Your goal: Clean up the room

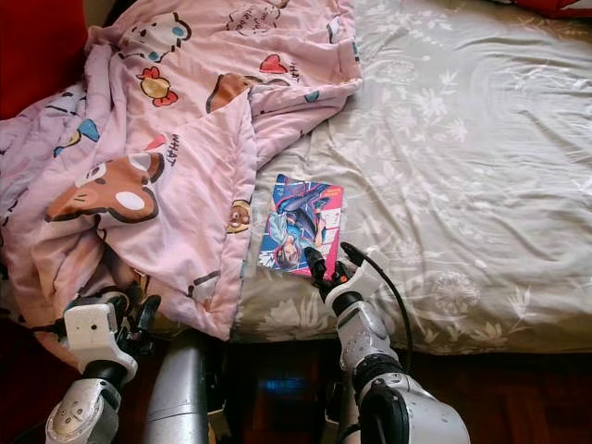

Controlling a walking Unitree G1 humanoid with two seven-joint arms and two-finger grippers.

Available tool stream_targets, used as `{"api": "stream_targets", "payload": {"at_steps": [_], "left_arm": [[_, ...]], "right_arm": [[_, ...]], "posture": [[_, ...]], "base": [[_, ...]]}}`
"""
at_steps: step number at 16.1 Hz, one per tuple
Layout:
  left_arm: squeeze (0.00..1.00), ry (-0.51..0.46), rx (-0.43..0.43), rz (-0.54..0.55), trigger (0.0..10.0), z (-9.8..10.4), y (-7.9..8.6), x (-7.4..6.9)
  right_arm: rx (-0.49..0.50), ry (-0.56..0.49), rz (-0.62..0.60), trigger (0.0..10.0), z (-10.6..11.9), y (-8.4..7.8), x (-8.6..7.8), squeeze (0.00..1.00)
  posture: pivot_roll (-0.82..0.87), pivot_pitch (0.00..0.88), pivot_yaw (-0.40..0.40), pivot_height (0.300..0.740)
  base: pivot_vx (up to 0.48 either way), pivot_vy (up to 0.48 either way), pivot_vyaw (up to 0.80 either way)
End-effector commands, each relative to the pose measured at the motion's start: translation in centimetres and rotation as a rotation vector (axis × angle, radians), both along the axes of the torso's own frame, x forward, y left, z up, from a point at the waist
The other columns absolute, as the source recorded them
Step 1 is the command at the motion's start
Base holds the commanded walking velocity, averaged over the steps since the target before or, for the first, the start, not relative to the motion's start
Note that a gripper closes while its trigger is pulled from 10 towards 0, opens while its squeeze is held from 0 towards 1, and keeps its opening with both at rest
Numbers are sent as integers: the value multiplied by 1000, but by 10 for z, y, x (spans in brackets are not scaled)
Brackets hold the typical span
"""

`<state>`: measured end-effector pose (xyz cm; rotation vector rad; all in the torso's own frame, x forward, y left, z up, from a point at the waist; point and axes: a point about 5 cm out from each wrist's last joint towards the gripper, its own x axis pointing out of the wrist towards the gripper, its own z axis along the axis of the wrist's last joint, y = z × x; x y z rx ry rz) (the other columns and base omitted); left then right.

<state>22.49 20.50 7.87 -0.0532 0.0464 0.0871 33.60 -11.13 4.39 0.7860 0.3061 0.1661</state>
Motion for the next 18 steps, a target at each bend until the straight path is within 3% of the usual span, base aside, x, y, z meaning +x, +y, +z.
{"api": "stream_targets", "payload": {"at_steps": [1,6,10,14,16,18], "left_arm": [[0,36,-4,12,10000,-6,2,-7],[0,48,-3,8,10000,-5,0,-11],[0,63,1,11,10000,-5,1,-17],[0,71,0,12,10000,-4,0,-22],[0,80,-2,13,10000,-4,0,-26],[0,85,-1,16,10000,-4,0,-29]], "right_arm": [[38,90,-22,10000,-19,0,-14,0],[97,135,-49,10000,-27,-2,-21,0],[226,125,72,10000,-26,12,-24,0],[225,149,162,10000,-30,21,-30,0],[177,230,122,10000,-40,15,-36,0],[204,249,89,10000,-42,11,-37,0]], "posture": [[179,384,-31,589],[186,391,-28,589],[190,412,-27,589],[199,428,-28,589],[201,436,-30,589],[203,443,-29,589]], "base": [[0,0,0],[0,0,0],[0,0,0],[0,0,0],[0,0,0],[0,0,0]]}}
